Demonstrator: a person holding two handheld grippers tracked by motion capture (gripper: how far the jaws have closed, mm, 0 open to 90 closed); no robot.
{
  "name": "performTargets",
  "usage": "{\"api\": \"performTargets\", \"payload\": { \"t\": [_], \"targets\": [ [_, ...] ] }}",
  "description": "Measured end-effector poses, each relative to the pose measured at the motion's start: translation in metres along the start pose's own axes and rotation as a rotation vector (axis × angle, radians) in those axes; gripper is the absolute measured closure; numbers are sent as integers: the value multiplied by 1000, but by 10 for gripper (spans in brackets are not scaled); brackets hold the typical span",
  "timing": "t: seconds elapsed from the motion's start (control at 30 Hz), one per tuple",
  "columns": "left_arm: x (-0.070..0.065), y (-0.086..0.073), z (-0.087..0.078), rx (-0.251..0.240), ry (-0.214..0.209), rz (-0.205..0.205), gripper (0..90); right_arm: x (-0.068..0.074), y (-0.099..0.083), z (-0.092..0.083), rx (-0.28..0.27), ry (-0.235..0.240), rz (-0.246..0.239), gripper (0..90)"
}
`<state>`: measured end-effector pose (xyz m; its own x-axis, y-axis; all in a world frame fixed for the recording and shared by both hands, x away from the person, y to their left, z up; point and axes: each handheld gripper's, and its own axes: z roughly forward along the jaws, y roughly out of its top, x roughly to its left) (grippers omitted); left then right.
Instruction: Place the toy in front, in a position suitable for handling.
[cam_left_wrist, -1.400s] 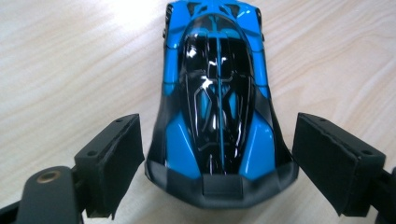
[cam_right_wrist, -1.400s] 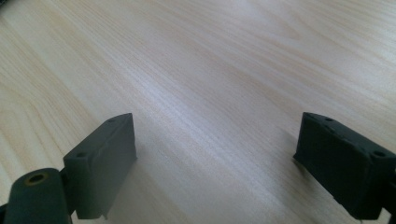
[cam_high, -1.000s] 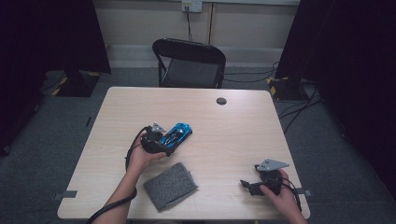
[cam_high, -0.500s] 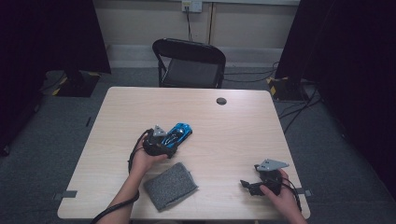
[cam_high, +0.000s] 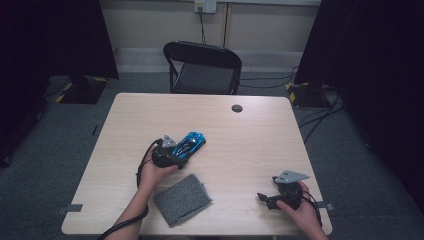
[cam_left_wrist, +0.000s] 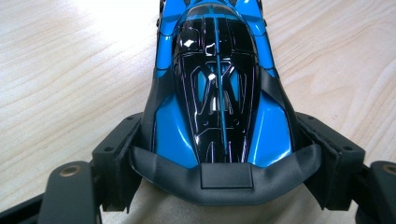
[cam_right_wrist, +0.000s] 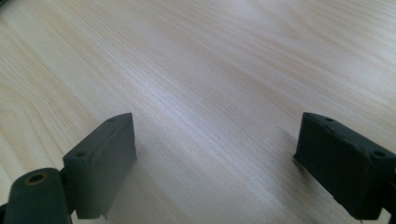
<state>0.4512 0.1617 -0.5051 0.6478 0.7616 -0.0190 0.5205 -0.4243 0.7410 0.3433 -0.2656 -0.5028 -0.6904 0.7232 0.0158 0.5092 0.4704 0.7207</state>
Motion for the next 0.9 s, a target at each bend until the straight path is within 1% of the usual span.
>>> {"api": "performTargets", "payload": {
  "t": [0.23, 0.27, 0.33, 0.4, 0.47, 0.5, 0.57, 0.6, 0.63, 0.67, 0.7, 0.73, 0.8, 0.83, 0.87, 0.9],
  "targets": [
    [0, 0, 0, 2, 1, 2, 242, 1, 0, 0, -1, 9, -8, 118],
    [0, 0, 0, 2, 1, 2, 242, 1, 2, -1, 10, 23, -12, 151],
    [0, 0, 0, 2, 1, 1, 242, 2, 5, -1, 18, 50, 11, 158],
    [0, 0, 0, 2, 1, 2, 242, 3, 7, -1, 16, 59, 15, 163],
    [0, 0, 0, 2, 2, 3, 242, 7, 14, 0, 19, 65, -8, 170],
    [0, 0, 0, 2, 2, 1, 242, 11, 19, 1, 23, 70, -28, 171],
    [0, 0, 0, 0, 2, -4, 242, 16, 24, 3, 35, 84, -46, 174],
    [0, 0, 0, 2, 3, -4, 242, 19, 27, 4, 38, 99, -55, 174],
    [0, 0, 0, 2, 3, -4, 242, 19, 27, 4, 38, 99, -55, 174],
    [0, 0, 0, 2, 3, -4, 242, 23, 31, 8, 25, 145, -38, 174],
    [0, 0, 0, 2, 3, -4, 242, 23, 31, 8, 25, 145, -38, 174],
    [0, 0, 0, 2, 3, -4, 242, 25, 32, 8, 27, 155, -35, 172],
    [0, 0, 0, 0, 2, -4, 243, 29, 37, 11, 21, 167, -46, 168],
    [0, 0, 0, 0, 3, -5, 243, 33, 42, 14, 12, 182, -56, 166],
    [0, 0, 0, 1, 6, -2, 243, 35, 45, 15, 11, 194, -59, 165],
    [0, 0, 0, 1, 6, -2, 243, 35, 45, 15, 11, 194, -59, 165]
  ]
}}
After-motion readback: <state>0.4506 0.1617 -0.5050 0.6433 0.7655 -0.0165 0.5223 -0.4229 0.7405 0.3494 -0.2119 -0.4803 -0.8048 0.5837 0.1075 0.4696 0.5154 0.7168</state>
